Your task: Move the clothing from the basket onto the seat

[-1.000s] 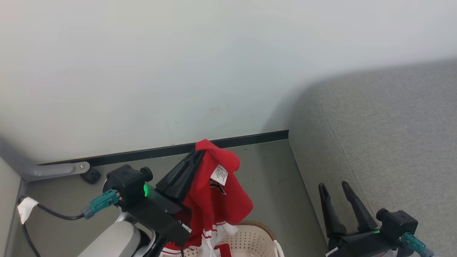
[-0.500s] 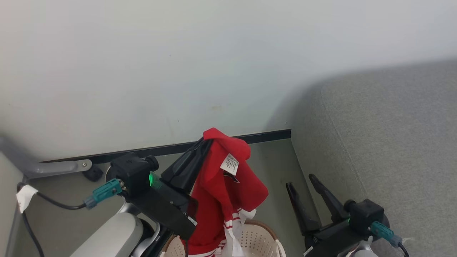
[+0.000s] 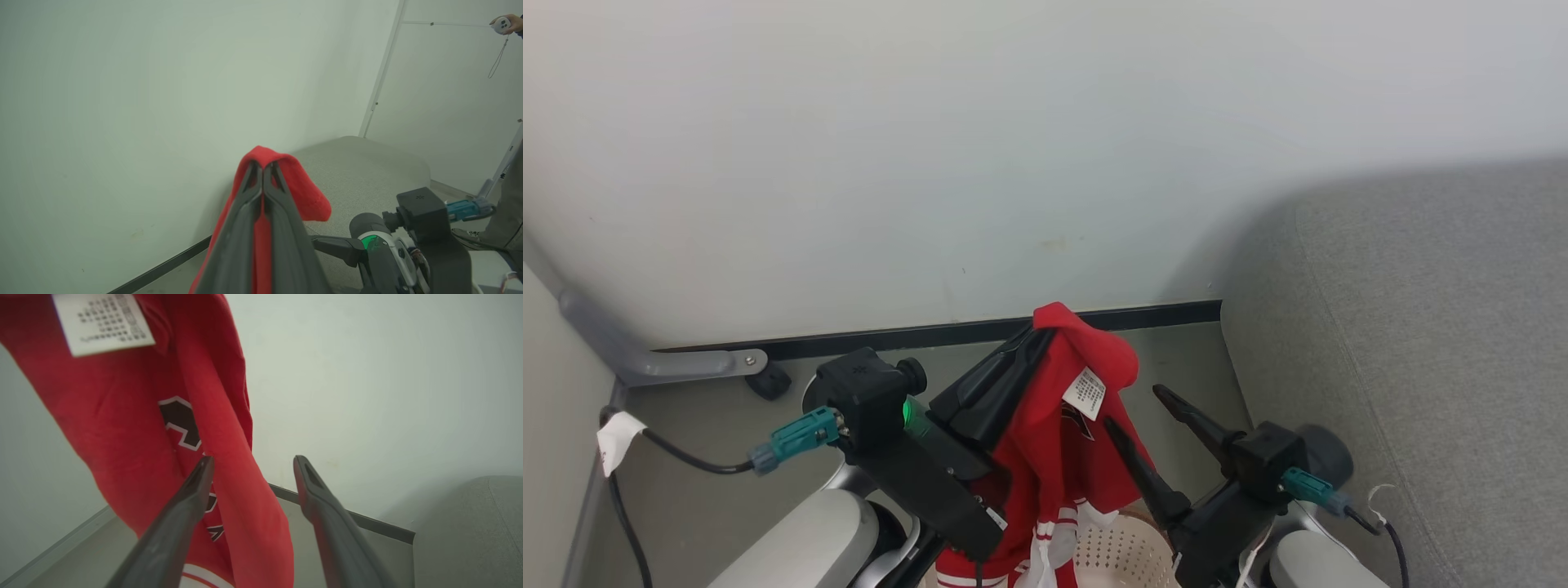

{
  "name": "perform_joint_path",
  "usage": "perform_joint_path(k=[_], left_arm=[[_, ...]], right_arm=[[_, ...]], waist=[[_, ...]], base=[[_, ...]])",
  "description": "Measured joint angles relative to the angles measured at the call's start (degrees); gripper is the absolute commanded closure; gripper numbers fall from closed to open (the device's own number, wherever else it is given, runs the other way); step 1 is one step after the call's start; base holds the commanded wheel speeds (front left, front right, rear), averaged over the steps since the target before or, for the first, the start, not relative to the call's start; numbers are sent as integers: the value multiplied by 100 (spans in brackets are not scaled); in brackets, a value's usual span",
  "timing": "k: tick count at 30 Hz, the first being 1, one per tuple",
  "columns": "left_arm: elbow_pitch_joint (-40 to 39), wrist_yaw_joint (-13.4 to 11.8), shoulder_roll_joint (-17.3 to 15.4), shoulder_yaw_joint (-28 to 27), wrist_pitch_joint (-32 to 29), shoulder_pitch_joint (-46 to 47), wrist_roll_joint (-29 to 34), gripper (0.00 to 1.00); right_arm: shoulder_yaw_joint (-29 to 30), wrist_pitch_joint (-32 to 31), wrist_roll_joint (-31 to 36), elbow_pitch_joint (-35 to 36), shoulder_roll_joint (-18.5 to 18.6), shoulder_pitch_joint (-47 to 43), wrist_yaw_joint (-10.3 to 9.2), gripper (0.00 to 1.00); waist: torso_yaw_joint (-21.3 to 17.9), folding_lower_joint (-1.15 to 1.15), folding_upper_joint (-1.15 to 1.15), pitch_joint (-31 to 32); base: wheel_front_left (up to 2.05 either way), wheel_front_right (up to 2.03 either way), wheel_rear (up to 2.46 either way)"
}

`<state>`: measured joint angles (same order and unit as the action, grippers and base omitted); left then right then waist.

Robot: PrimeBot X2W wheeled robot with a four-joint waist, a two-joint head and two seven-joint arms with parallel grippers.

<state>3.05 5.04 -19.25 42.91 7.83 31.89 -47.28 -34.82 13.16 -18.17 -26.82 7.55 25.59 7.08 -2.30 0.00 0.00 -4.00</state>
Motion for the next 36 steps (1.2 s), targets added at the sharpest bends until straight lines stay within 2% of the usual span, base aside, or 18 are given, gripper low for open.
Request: perform_joint_path(k=[7,18,19,20,21,26,36], left_arm=[[-133,-1,30,64,-120,54,-5,100],[-355,0,36,158,-271,54,-92,100],[-365,-1,36,164,-277,54,-119,100],[-375,-1,33,165,-278,54,-124,100],[-390,-1,32,165,-285,54,-124,100],[-407,-53,-62,120,-301,49,-158,100],[-259,-156,-198,-11,-302,-105,-257,100]], right_arm=[[-748,-45,-69,-341,-5,552,0,0],[-1432,-47,-503,-1181,-41,1182,1,0],[-1482,-47,-538,-1256,-49,1209,1,26],[-1526,-46,-589,-1311,-59,1230,1,68],[-1546,-44,-655,-1359,-74,1252,1,100],[-1613,5,-907,-1579,-162,1346,5,100],[-1349,104,-1471,-1644,-148,1380,7,100]], waist=[[168,0,0,-17],[435,0,0,-67],[458,0,0,-70],[481,0,0,-74],[502,0,0,-79],[557,0,0,-91],[503,0,0,-63]], base=[[0,0,0],[0,0,0],[0,0,0],[0,0,0],[0,0,0],[0,0,0],[0,0,0]])
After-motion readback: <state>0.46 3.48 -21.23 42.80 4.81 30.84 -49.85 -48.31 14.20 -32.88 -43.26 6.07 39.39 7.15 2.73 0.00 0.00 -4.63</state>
